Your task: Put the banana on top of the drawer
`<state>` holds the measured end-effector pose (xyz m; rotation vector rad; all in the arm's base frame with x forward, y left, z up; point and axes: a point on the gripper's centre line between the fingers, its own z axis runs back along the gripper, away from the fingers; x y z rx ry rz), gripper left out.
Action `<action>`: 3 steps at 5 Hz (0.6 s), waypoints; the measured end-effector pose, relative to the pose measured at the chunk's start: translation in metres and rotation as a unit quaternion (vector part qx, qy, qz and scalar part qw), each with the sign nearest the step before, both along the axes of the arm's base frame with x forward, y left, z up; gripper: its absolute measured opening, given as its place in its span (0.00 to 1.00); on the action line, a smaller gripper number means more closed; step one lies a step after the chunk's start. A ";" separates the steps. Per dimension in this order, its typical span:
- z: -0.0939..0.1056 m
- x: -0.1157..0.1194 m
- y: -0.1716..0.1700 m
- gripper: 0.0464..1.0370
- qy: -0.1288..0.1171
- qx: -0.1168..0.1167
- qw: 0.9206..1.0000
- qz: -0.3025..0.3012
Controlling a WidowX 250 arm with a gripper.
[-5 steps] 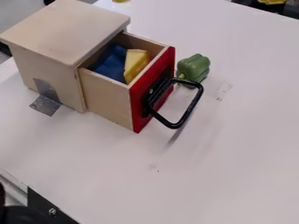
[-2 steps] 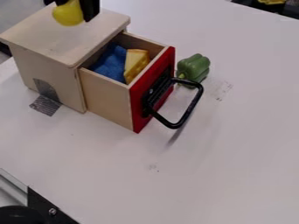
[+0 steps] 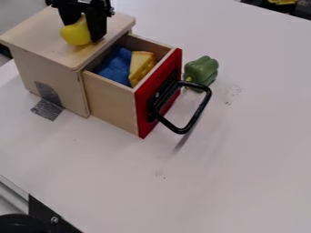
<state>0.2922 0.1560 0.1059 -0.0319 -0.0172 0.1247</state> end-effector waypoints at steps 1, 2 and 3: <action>0.002 -0.001 -0.002 0.64 0.007 -0.008 1.000 0.000; 0.034 0.005 -0.008 0.91 -0.009 -0.019 1.000 -0.003; 0.079 0.003 -0.013 0.96 -0.035 0.008 0.999 -0.002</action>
